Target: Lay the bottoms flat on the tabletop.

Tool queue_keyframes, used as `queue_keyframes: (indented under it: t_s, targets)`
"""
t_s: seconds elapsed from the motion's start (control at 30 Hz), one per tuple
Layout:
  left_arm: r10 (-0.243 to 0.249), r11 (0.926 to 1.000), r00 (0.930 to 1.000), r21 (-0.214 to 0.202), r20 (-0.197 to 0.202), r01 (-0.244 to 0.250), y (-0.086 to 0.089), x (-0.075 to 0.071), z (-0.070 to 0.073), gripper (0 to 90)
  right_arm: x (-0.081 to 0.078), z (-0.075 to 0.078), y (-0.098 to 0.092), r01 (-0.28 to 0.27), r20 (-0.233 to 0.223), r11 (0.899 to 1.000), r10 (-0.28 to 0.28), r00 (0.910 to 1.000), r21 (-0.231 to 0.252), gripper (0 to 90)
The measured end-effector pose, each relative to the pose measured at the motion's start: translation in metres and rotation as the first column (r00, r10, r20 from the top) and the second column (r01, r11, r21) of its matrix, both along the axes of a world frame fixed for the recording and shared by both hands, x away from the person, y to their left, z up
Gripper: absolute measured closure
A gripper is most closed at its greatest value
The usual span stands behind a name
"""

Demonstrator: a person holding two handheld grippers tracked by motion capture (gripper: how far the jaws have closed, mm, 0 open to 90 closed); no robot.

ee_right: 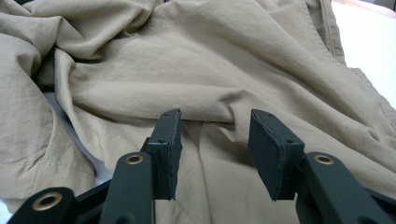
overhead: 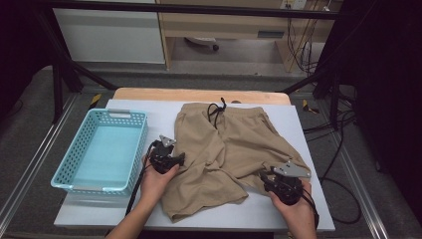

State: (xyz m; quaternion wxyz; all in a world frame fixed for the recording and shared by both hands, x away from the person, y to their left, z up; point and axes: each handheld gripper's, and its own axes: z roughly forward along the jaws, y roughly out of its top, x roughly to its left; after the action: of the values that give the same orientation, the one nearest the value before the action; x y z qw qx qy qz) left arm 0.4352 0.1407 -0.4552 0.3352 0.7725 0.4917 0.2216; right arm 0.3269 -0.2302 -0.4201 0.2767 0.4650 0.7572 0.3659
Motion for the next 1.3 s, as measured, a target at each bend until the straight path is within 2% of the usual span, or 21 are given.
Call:
queue_keyframes:
  t_s: [0.07,0.17,0.33,0.5,0.57,0.67,0.77,0.87,1.0,1.23,1.3]
  targets:
    - [0.001,1.0000,1.0000,-0.009,0.000,-0.001,-0.001,0.000,0.000,36.5,0.001,0.000,0.000,0.001,-0.003,1.000,-0.001,1.0000,-0.001,54.3]
    - [0.008,0.9999,0.9999,-0.014,-0.009,-0.008,-0.004,-0.003,0.001,45.1,0.001,0.000,0.000,0.001,-0.001,1.000,-0.001,1.0000,-0.001,54.4]
    - [-0.008,0.9995,1.0000,-0.031,0.001,0.008,-0.006,-0.008,0.001,70.8,-0.001,0.000,0.001,-0.012,-0.002,1.000,0.012,0.9999,-0.005,54.4]
    - [-0.024,0.9994,0.9997,-0.027,0.009,0.024,-0.008,-0.009,0.001,83.1,-0.001,-0.002,0.003,-0.018,-0.006,1.000,0.018,0.9998,-0.015,54.4]
    - [-0.019,0.9991,0.9998,-0.039,-0.006,0.019,-0.006,-0.007,0.002,85.2,-0.001,-0.001,0.002,-0.016,-0.005,1.000,0.016,0.9999,-0.012,54.4]
    - [-0.018,0.9997,0.9996,-0.017,-0.020,0.017,-0.003,-0.004,0.009,86.2,-0.002,-0.001,0.001,-0.018,-0.004,1.000,0.018,0.9998,-0.012,54.4]
    - [-0.010,0.9999,0.9999,0.010,0.006,0.010,0.003,-0.003,0.021,86.6,-0.002,-0.001,0.002,-0.022,-0.003,1.000,0.022,0.9997,-0.011,54.5]
    - [0.012,0.9999,0.9993,0.001,0.035,-0.012,0.012,-0.001,0.034,86.6,-0.001,-0.002,0.004,-0.034,-0.009,0.999,0.034,0.9994,-0.015,54.7]
    - [0.041,0.9992,0.9986,-0.004,0.033,-0.041,0.022,0.005,0.045,86.8,-0.002,-0.002,0.008,-0.049,-0.007,0.999,0.048,0.9988,-0.021,54.8]
    - [0.085,0.9963,0.9946,0.002,0.058,-0.086,0.034,0.010,0.061,86.9,-0.001,-0.002,0.011,-0.060,-0.008,0.998,0.060,0.9981,-0.022,54.9]
    - [0.101,0.9944,0.9936,-0.037,0.052,-0.099,0.033,0.009,0.066,86.6,-0.002,-0.002,0.012,-0.067,-0.010,0.997,0.067,0.9977,-0.024,54.9]
